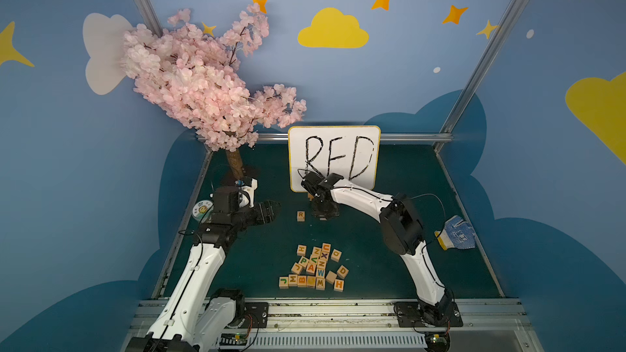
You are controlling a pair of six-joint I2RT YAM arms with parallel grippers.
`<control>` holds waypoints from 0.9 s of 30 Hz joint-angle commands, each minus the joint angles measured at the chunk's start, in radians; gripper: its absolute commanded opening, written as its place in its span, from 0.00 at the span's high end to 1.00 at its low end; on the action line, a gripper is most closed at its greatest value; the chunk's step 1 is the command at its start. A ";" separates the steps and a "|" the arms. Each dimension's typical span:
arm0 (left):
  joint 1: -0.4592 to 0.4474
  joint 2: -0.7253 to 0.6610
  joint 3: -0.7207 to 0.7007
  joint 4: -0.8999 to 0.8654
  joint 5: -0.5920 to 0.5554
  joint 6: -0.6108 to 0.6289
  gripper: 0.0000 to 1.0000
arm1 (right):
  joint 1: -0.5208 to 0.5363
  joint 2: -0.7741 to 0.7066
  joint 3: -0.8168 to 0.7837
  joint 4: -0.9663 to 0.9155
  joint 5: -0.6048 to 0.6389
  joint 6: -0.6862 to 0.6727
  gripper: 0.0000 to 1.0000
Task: Assemble the uppercase word "red" with letter blocks
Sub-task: Adjust the letter block at the center of the board.
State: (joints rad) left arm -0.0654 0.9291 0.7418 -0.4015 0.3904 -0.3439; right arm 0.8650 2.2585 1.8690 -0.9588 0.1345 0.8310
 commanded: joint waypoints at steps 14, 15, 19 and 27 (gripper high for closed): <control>0.005 -0.012 -0.009 0.014 0.010 0.003 0.21 | -0.026 -0.043 -0.069 -0.039 0.022 0.008 0.69; 0.006 -0.011 -0.009 0.013 0.010 0.002 0.21 | -0.026 -0.043 -0.070 -0.036 0.018 0.006 0.68; 0.007 -0.010 -0.010 0.013 0.011 0.002 0.21 | -0.025 -0.041 -0.064 -0.037 0.011 0.003 0.60; 0.007 -0.018 -0.009 0.015 0.008 0.003 0.21 | -0.025 -0.065 -0.038 -0.053 0.015 -0.020 0.51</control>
State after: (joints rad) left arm -0.0635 0.9276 0.7418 -0.4015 0.3904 -0.3439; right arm 0.8448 2.2322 1.8202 -0.9718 0.1390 0.8249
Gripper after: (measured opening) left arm 0.788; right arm 0.482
